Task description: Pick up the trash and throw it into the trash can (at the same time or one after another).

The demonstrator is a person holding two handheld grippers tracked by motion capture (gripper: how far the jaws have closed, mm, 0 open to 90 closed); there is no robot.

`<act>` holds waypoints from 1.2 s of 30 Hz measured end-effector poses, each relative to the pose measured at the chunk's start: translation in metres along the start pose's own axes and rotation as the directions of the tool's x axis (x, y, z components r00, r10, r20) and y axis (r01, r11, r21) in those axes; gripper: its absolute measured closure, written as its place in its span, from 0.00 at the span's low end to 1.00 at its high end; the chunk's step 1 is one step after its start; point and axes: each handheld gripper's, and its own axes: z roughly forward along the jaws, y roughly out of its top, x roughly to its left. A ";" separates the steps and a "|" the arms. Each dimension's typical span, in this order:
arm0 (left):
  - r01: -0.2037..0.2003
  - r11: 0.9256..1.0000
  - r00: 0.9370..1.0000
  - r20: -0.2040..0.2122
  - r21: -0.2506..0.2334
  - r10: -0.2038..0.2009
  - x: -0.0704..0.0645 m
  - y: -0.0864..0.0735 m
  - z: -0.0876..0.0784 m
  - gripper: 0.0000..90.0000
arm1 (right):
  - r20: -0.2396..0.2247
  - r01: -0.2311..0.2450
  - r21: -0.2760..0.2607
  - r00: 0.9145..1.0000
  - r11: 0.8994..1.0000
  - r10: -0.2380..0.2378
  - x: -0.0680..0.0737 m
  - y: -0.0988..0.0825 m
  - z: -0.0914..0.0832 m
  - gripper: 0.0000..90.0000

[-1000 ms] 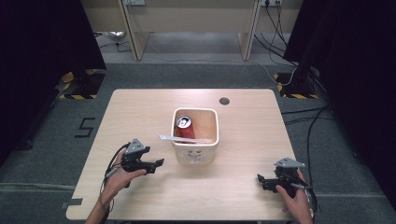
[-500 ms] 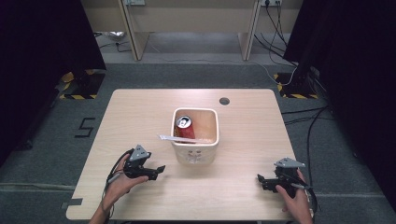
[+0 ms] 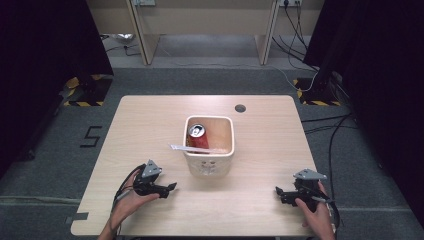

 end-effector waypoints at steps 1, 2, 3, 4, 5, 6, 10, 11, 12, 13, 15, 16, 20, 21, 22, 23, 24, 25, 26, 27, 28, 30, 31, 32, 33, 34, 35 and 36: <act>-0.003 1.000 1.000 0.002 0.006 0.003 0.000 -0.001 0.000 0.19 | 0.000 0.000 0.000 1.000 1.000 0.000 0.000 0.000 0.000 0.01; -0.003 1.000 1.000 0.002 0.006 0.003 0.000 -0.001 0.000 0.19 | 0.000 -0.001 0.000 1.000 1.000 0.001 0.000 0.000 0.000 0.01; -0.001 1.000 1.000 0.006 0.013 0.001 0.000 -0.003 0.002 0.19 | 0.000 0.000 0.000 1.000 1.000 0.000 0.000 0.000 0.000 0.01; 0.004 1.000 1.000 0.009 0.015 -0.004 0.000 -0.004 0.003 0.19 | 0.000 0.000 0.000 1.000 1.000 0.000 0.000 0.000 0.000 0.01; 0.007 1.000 1.000 0.008 0.023 -0.007 0.000 -0.006 0.005 0.19 | 0.000 0.001 0.000 1.000 1.000 -0.001 0.000 0.000 0.000 0.01; 0.005 1.000 1.000 0.004 0.011 -0.005 0.000 -0.007 0.005 0.17 | -0.001 0.001 0.000 1.000 1.000 -0.001 0.000 0.000 0.000 0.01; 0.003 1.000 1.000 0.007 0.000 -0.003 0.000 -0.009 0.005 0.16 | -0.003 0.000 0.000 1.000 1.000 0.000 0.000 0.000 0.000 0.01; 0.004 1.000 1.000 0.007 -0.003 -0.004 0.001 -0.010 0.005 0.16 | -0.002 0.001 0.000 1.000 1.000 -0.001 0.000 0.000 0.000 0.01; 0.004 1.000 1.000 0.007 -0.003 -0.004 0.001 -0.010 0.005 0.16 | -0.002 0.001 0.000 1.000 1.000 -0.001 0.000 0.000 0.000 0.01; 0.004 1.000 1.000 0.005 -0.002 -0.004 0.001 -0.010 0.005 0.16 | -0.003 0.001 0.000 1.000 1.000 -0.001 0.000 0.000 0.000 0.01; 0.004 1.000 1.000 0.002 -0.002 -0.004 0.000 -0.009 0.005 0.15 | -0.003 0.003 -0.001 1.000 1.000 -0.003 0.000 0.000 0.000 0.01; 0.005 1.000 1.000 0.002 -0.002 -0.005 0.000 -0.009 0.005 0.15 | -0.002 0.003 -0.002 1.000 1.000 -0.003 0.000 0.000 0.000 0.01; 0.006 1.000 1.000 0.003 -0.001 -0.006 0.000 -0.009 0.006 0.15 | -0.003 0.003 -0.001 1.000 1.000 -0.003 0.000 0.000 0.000 0.01; 0.006 1.000 1.000 0.003 -0.001 -0.006 0.000 -0.009 0.006 0.15 | -0.003 0.003 -0.001 1.000 1.000 -0.003 0.000 0.000 0.000 0.01; 0.006 1.000 1.000 0.002 -0.001 -0.006 0.000 -0.009 0.006 0.15 | -0.003 0.003 -0.001 1.000 1.000 -0.003 0.000 0.000 0.000 0.01; 0.005 1.000 1.000 0.002 -0.002 -0.005 0.000 -0.009 0.006 0.15 | -0.003 0.003 -0.001 1.000 1.000 -0.003 0.000 0.000 0.000 0.01; 0.005 1.000 1.000 0.002 -0.002 -0.005 0.000 -0.009 0.006 0.15 | -0.003 0.003 -0.001 1.000 1.000 -0.003 0.000 0.000 0.000 0.01; 0.006 1.000 1.000 0.003 -0.002 -0.006 0.000 -0.009 0.006 0.15 | -0.003 0.004 -0.001 1.000 1.000 -0.004 0.000 0.000 0.000 0.01; 0.006 1.000 1.000 0.003 -0.002 -0.006 0.000 -0.009 0.006 0.15 | -0.003 0.003 -0.001 1.000 1.000 -0.003 0.000 0.000 0.000 0.01; 0.006 1.000 1.000 0.003 -0.001 -0.006 0.000 -0.009 0.006 0.15 | -0.003 0.003 -0.001 1.000 1.000 -0.003 0.000 0.000 0.000 0.01; 0.006 1.000 1.000 0.003 -0.001 -0.006 0.000 -0.009 0.006 0.15 | -0.003 0.003 -0.001 1.000 1.000 -0.003 0.000 0.000 0.000 0.01; 0.005 1.000 1.000 0.003 -0.002 -0.005 0.000 -0.009 0.006 0.15 | -0.003 0.004 -0.001 1.000 1.000 -0.004 0.000 0.000 0.000 0.01; 0.006 1.000 1.000 0.003 -0.002 -0.006 0.000 -0.009 0.006 0.15 | -0.003 0.003 -0.001 1.000 1.000 -0.003 0.000 0.000 0.000 0.01; 0.006 1.000 1.000 0.003 -0.002 -0.006 0.000 -0.009 0.006 0.15 | -0.003 0.003 -0.002 1.000 1.000 -0.003 0.000 0.000 0.000 0.01; 0.006 1.000 1.000 0.002 -0.002 -0.006 0.000 -0.009 0.006 0.15 | -0.003 0.003 -0.001 1.000 1.000 -0.003 0.000 0.000 0.000 0.01; 0.006 1.000 1.000 0.002 -0.002 -0.006 0.000 -0.009 0.006 0.15 | -0.003 0.003 -0.001 1.000 1.000 -0.003 0.000 0.000 0.000 0.01; 0.006 1.000 1.000 0.002 -0.002 -0.006 0.000 -0.009 0.006 0.15 | -0.003 0.003 -0.001 1.000 1.000 -0.003 0.000 0.000 0.000 0.01; 0.006 1.000 1.000 0.003 -0.002 -0.006 0.000 -0.009 0.006 0.15 | -0.003 0.004 -0.001 1.000 1.000 -0.004 0.000 0.000 0.000 0.01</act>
